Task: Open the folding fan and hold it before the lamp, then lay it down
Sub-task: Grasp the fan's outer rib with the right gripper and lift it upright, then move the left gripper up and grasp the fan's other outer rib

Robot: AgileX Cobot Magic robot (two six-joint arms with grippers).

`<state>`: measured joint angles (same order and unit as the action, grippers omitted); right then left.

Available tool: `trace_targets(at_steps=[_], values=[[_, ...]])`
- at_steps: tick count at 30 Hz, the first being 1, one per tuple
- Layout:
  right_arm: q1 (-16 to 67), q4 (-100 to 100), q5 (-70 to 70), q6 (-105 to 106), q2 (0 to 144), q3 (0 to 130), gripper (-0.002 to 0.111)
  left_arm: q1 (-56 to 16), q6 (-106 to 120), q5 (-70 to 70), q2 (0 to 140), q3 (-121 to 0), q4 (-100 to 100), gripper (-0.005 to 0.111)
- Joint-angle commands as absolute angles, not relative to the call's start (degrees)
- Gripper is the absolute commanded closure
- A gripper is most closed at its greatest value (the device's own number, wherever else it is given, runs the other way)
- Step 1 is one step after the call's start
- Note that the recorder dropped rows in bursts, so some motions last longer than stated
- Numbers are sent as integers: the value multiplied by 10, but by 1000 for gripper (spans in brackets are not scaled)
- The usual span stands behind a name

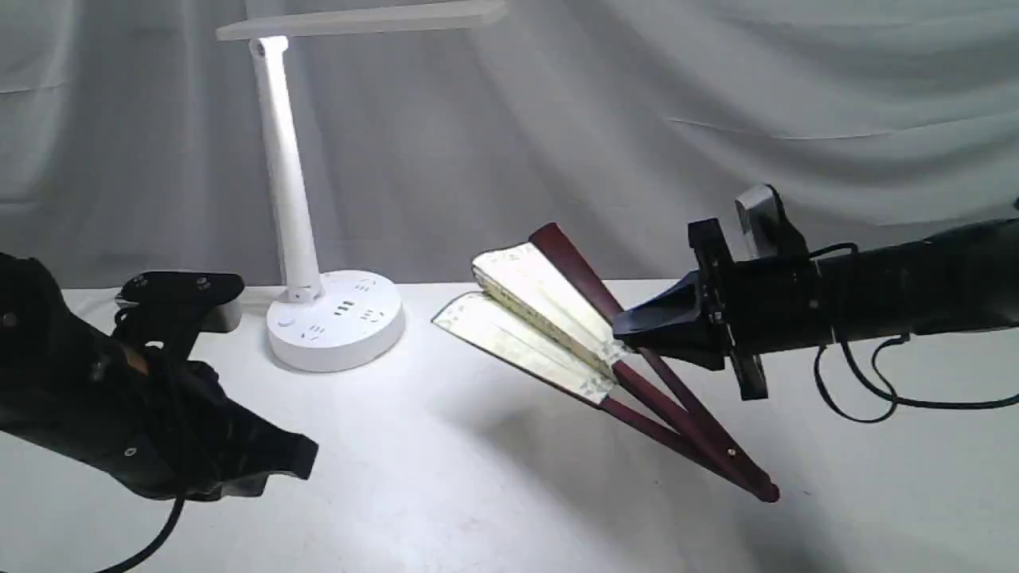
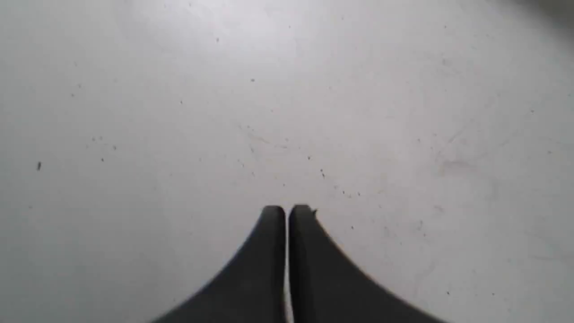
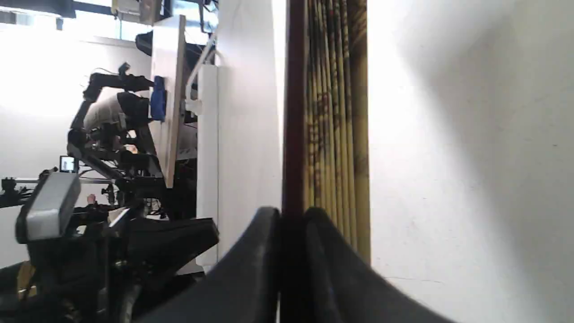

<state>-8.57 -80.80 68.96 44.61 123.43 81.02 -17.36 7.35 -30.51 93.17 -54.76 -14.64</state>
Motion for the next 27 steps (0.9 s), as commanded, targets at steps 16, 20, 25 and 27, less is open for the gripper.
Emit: trace_targets(at_steps=[16, 20, 25, 27], values=[[-86, -833, 700, 474, 1140, 685, 108, -173, 140, -52, 928, -443, -162, 107], [-86, -833, 700, 477, 1121, 670, 108, -173, 137, 38, 928, -407, -161, 107], [-86, -833, 700, 483, 1102, 651, 108, -173, 126, 160, 928, -359, -159, 107], [-86, -831, 700, 484, 1099, 651, 108, -173, 98, 198, 928, -346, -151, 107]])
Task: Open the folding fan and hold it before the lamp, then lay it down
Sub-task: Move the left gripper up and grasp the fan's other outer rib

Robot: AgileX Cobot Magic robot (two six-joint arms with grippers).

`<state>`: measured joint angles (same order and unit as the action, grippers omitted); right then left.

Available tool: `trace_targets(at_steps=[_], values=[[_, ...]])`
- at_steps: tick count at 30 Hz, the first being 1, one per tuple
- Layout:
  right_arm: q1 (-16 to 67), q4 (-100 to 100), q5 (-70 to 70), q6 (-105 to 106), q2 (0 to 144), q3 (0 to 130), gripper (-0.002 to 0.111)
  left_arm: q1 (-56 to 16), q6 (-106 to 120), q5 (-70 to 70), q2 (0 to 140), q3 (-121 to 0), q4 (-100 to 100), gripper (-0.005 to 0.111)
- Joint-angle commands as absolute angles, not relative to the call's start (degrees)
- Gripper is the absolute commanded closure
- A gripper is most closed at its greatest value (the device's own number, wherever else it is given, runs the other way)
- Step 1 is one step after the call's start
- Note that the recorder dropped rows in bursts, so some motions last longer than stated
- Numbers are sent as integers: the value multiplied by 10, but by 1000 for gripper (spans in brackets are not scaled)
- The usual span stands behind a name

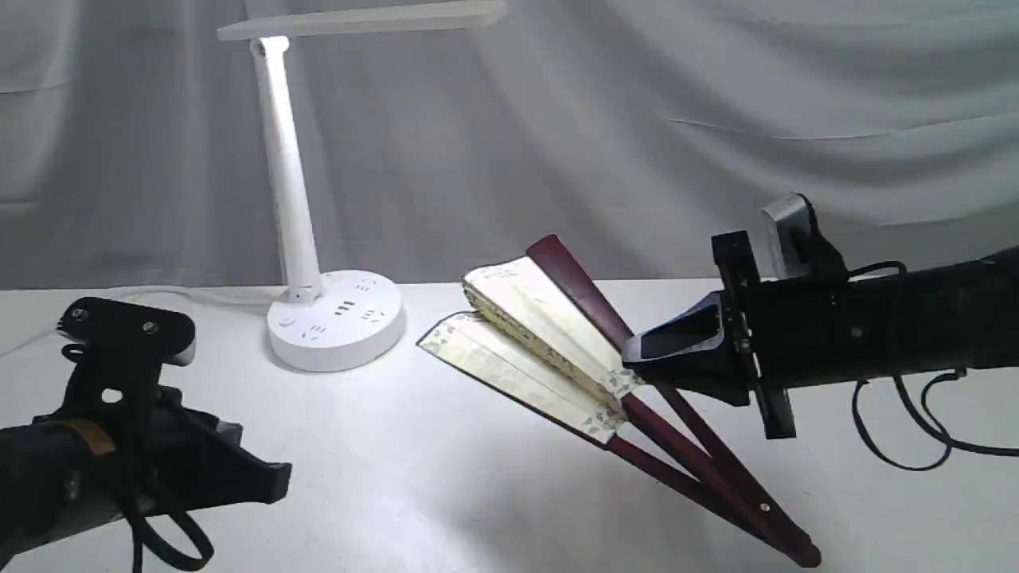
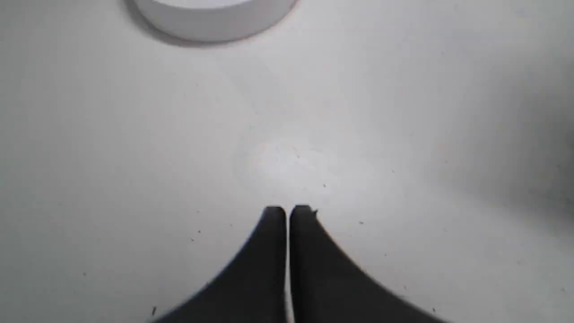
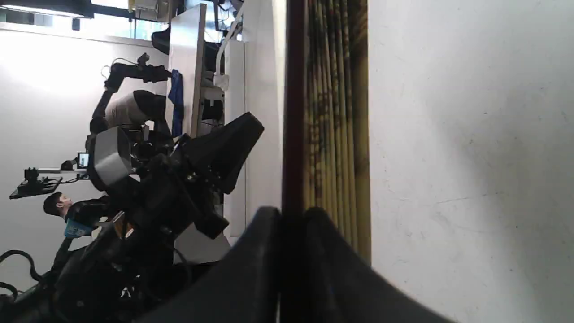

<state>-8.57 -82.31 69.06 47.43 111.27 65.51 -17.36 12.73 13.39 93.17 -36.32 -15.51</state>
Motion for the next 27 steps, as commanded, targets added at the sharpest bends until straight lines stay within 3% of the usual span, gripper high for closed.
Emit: trace_targets(at_steps=[1, 10, 17, 22, 27], values=[[-86, -831, 700, 484, 1098, 651, 108, -173, 74, 213, 928, -339, -134, 107], [-86, -832, 700, 484, 1095, 651, 108, -173, -293, 325, 928, -315, 221, 107], [-86, -832, 700, 484, 1095, 651, 108, -173, -433, 384, 942, -314, 278, 107], [-86, -832, 700, 492, 1095, 651, 108, -173, -690, 393, 989, -314, 290, 107], [-86, -836, 700, 494, 1095, 651, 108, -173, -818, 554, 1063, -314, 313, 107]])
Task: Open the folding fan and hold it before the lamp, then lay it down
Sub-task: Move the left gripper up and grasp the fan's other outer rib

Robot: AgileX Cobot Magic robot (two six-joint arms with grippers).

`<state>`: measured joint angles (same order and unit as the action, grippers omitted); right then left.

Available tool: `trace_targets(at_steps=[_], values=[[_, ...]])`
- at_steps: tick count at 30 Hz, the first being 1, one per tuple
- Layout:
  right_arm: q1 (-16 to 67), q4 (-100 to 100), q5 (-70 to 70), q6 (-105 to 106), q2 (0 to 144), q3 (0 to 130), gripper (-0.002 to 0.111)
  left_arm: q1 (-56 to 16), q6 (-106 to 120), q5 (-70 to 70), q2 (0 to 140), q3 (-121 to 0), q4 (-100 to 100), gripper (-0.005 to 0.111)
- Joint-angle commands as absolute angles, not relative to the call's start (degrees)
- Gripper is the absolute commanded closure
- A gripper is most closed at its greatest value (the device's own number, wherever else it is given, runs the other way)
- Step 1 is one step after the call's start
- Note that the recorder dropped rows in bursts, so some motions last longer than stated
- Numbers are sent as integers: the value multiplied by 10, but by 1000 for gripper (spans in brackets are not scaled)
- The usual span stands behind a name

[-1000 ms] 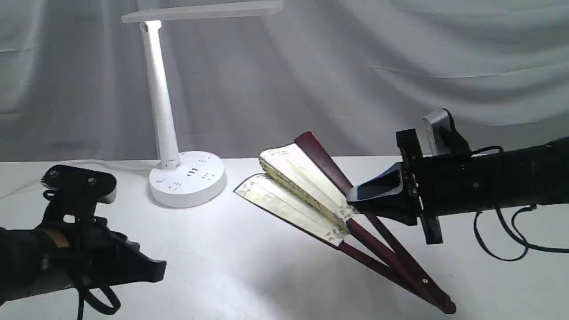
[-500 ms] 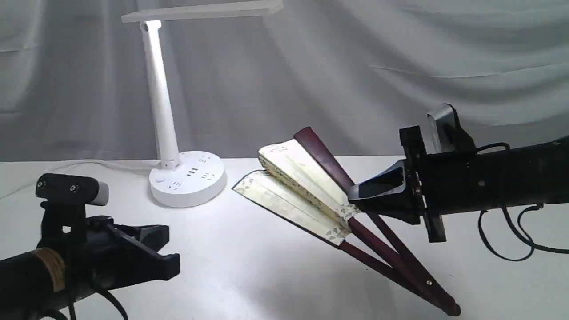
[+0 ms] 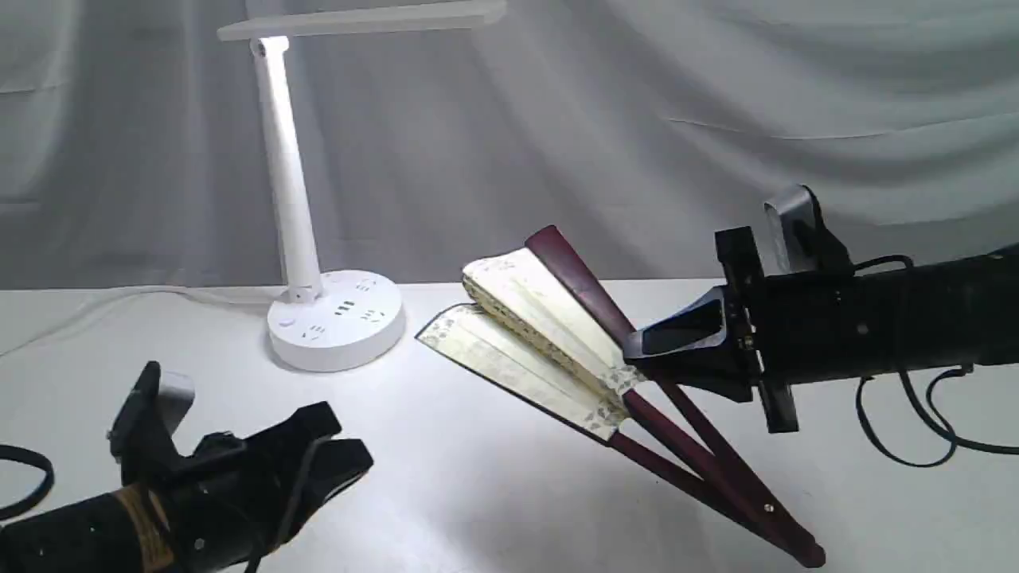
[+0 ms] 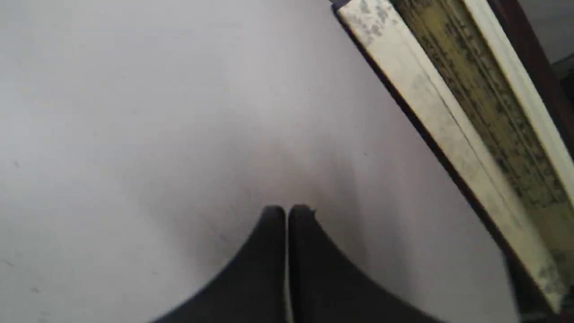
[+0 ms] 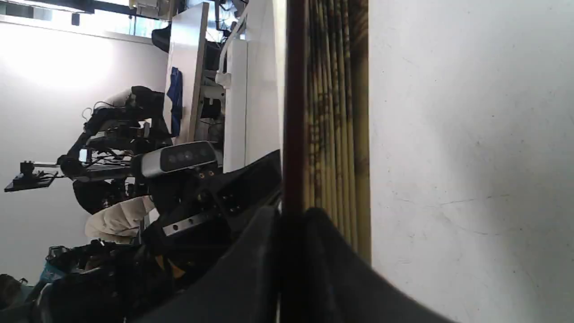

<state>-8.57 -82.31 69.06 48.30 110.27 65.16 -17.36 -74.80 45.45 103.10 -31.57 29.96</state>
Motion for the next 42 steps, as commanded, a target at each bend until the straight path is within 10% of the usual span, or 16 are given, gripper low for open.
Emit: trace_targets(at_steps=[1, 15, 42], values=[[-86, -836, 700, 495, 1095, 651, 108, -173, -827, 604, 1080, -314, 313, 106], [-74, -846, 700, 512, 1095, 651, 108, -173, -971, 700, 1215, -397, 325, 75], [-45, -873, 660, 527, 1096, 651, 108, -241, -1061, 700, 1215, -430, 244, 75]])
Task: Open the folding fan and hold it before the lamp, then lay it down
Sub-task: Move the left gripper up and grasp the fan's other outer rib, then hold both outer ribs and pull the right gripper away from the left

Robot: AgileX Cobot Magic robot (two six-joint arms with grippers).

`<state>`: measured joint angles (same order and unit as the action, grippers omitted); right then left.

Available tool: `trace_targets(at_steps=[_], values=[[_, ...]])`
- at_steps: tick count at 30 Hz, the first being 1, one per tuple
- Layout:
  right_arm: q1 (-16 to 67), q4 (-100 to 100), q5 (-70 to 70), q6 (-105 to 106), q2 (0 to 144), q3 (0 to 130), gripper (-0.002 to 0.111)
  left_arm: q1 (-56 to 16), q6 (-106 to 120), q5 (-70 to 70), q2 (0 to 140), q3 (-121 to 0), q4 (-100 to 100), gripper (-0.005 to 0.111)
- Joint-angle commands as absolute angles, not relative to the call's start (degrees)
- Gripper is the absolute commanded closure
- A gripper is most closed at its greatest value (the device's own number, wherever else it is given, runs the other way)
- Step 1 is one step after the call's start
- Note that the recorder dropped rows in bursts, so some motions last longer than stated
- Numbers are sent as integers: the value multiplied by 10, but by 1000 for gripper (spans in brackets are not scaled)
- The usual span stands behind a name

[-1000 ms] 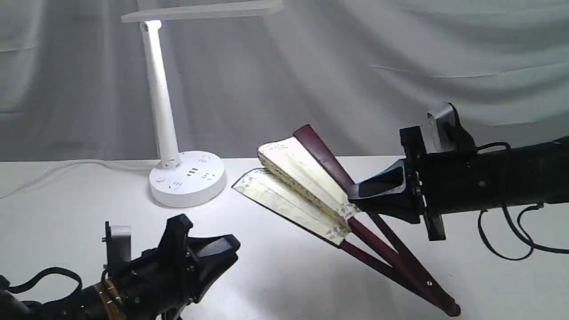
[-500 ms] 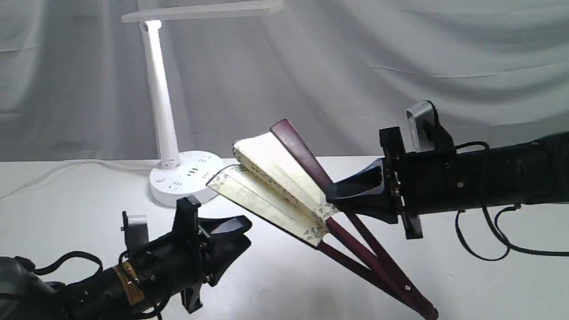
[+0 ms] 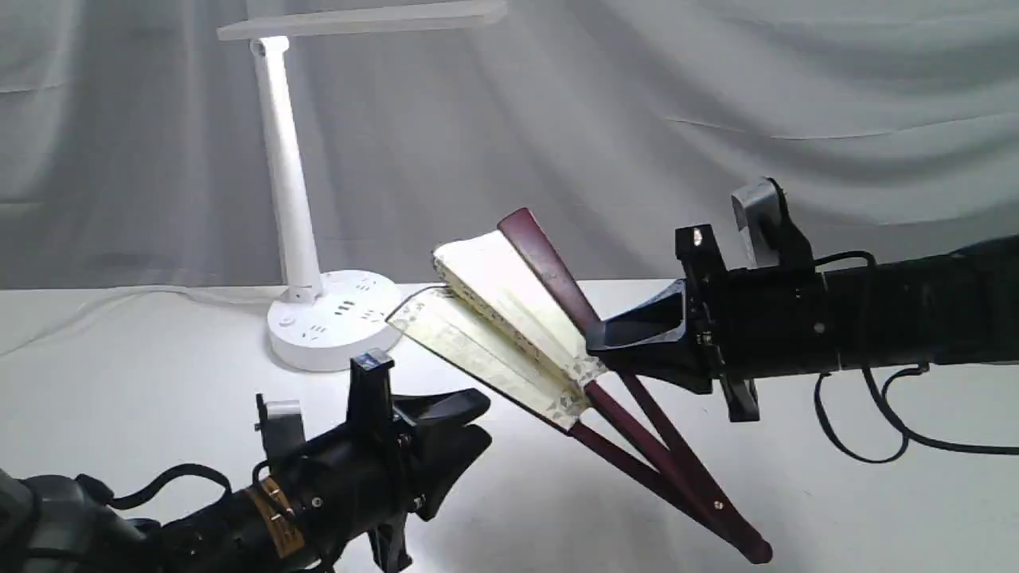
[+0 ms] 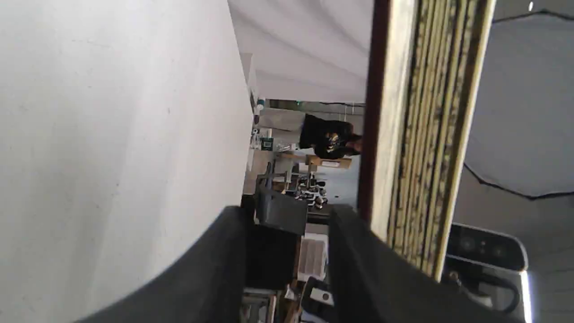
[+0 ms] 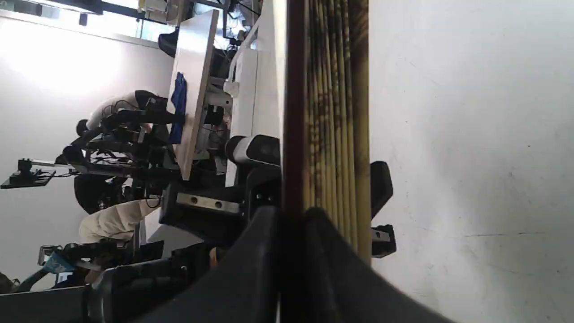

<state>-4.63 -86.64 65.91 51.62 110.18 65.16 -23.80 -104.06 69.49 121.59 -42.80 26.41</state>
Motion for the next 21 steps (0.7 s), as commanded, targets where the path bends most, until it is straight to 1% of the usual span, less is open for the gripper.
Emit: trace_targets(at_steps=[1, 6, 12, 17, 21], values=[[-45, -871, 660, 527, 1096, 651, 108, -241, -1069, 700, 1215, -430, 244, 75], [-45, -871, 650, 540, 1096, 651, 108, -241, -1082, 700, 1214, -430, 268, 75], [-45, -866, 653, 540, 1111, 651, 108, -241, -1089, 700, 1195, -430, 233, 76], [-45, -894, 700, 546, 1135, 651, 108, -241, -1049, 700, 1187, -430, 200, 76], [-45, -925, 700, 561, 1137, 651, 108, -241, -1056, 700, 1197, -430, 206, 76]])
